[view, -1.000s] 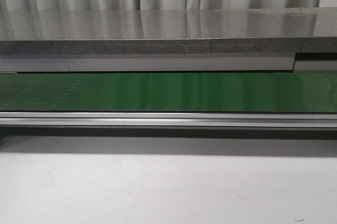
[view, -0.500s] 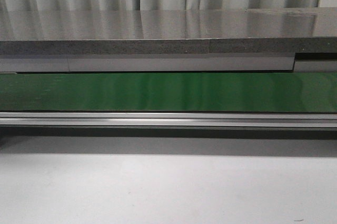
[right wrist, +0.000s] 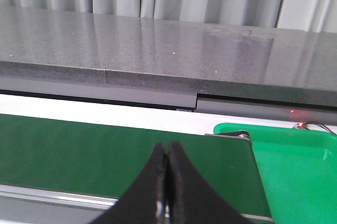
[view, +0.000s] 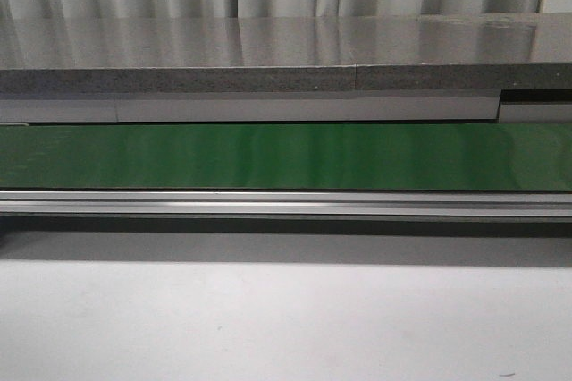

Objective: Move button from right to left
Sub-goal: 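Release the button into the blue tray and raise the left gripper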

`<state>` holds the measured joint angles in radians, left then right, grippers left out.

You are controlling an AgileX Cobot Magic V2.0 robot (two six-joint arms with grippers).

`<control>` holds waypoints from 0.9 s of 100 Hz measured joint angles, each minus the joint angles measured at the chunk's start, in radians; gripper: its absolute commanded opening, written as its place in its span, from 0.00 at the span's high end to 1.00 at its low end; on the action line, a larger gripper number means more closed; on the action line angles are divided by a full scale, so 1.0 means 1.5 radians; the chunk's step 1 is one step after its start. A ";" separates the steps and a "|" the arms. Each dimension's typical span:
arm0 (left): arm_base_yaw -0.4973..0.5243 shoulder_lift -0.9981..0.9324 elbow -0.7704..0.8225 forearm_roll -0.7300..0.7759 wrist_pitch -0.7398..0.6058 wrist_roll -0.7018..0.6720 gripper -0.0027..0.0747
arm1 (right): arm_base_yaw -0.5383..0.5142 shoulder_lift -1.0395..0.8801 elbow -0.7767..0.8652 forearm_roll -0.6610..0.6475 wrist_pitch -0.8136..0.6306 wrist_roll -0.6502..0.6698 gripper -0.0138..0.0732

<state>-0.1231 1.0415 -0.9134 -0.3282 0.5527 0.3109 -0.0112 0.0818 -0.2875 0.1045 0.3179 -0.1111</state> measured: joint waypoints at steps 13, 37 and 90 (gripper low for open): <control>-0.005 -0.055 0.037 -0.005 -0.028 0.000 0.99 | 0.000 0.000 0.000 0.000 0.000 0.000 0.92; -0.005 -0.162 0.113 -0.005 -0.049 0.000 0.99 | 0.000 0.000 0.000 0.000 0.000 0.000 0.92; -0.005 -0.400 0.330 0.052 -0.178 -0.042 0.99 | 0.000 0.000 0.000 0.000 0.000 0.000 0.92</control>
<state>-0.1306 0.4418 -0.4188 -0.2495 0.2851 0.2472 -0.0112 0.0818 -0.2875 0.1045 0.3179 -0.1111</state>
